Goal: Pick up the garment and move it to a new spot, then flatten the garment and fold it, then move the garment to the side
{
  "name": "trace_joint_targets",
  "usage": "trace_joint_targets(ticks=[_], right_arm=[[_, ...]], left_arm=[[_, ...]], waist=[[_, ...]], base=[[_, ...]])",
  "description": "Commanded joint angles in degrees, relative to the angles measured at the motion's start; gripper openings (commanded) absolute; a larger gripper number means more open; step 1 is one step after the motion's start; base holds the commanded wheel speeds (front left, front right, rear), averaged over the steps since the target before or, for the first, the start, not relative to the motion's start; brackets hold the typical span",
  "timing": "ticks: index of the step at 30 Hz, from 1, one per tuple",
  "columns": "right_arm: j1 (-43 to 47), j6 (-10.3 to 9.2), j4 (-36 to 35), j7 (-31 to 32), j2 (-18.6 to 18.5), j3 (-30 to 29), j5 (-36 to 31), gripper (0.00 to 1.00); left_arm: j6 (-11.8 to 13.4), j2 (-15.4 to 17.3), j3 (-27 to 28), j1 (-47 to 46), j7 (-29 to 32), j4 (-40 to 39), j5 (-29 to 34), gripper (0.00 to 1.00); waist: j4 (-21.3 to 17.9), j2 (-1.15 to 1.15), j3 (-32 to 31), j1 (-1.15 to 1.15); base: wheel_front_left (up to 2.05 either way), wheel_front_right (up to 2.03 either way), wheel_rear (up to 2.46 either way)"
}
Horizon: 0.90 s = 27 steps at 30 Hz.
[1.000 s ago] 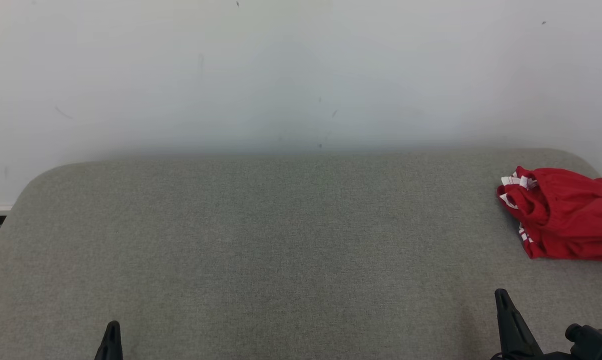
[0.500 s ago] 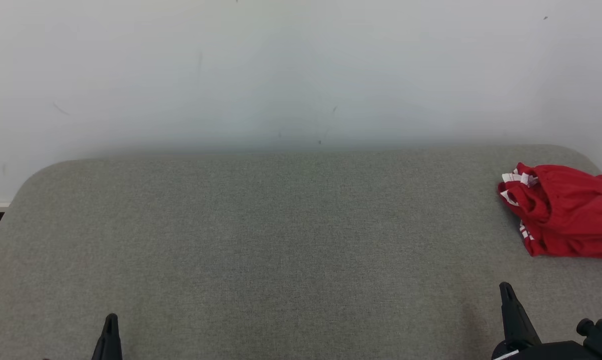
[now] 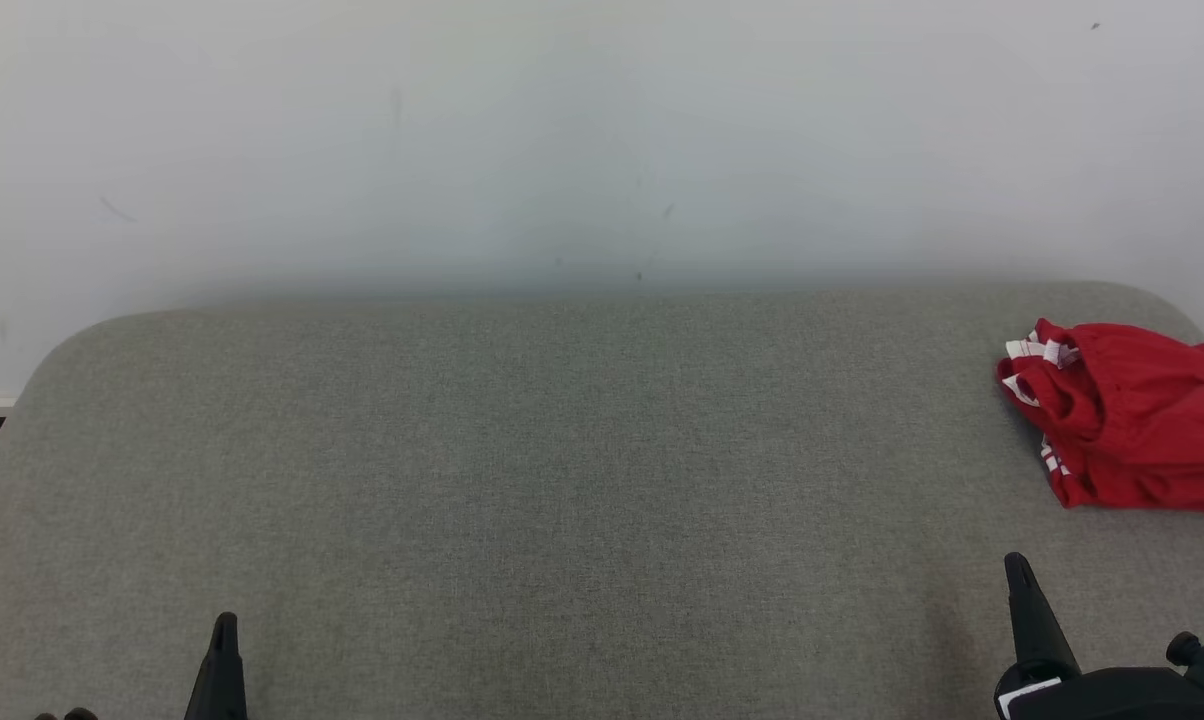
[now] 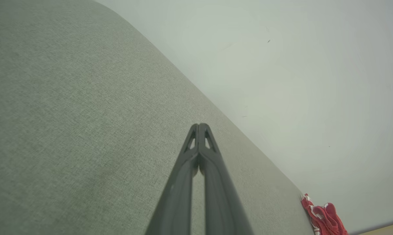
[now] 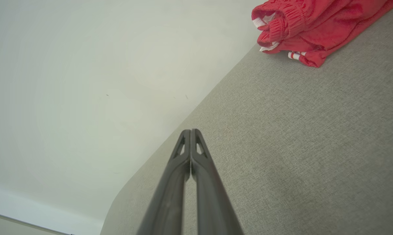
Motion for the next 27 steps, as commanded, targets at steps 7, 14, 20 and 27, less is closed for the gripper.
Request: trace_joint_targets(ticks=[7,14,20,27], right_arm=[[-2.0,-0.06,-0.2,1.4,0.4,-1.0,5.8,0.00],[-2.6,-0.06,0.0,2.4,0.8,-1.6,9.8,0.00],[-3.0,-0.07,0.2,3.2,1.1,-2.1,13.1,0.00],[-3.5,-0.08,0.4,4.1,1.3,-2.5,16.3,0.00]], left_arm=[[-0.4,-0.3,0.6,-2.5,1.5,0.0,-6.2,0.00],[-0.4,-0.7,0.9,-3.2,2.6,0.4,-10.7,0.00],[-0.5,-1.0,1.1,-3.7,3.5,0.7,-14.3,0.00],[-0.5,-1.2,1.3,-4.4,4.3,1.0,-17.6,0.00]], waist=[[0.0,-0.01,0.4,0.00],[-0.1,-0.01,0.7,0.00],[-0.1,-0.01,0.9,0.00],[-0.1,-0.01,1.2,0.00]], base=[[0.00,0.00,0.00],[0.00,0.00,0.00],[0.00,0.00,0.00],[0.00,0.00,0.00]])
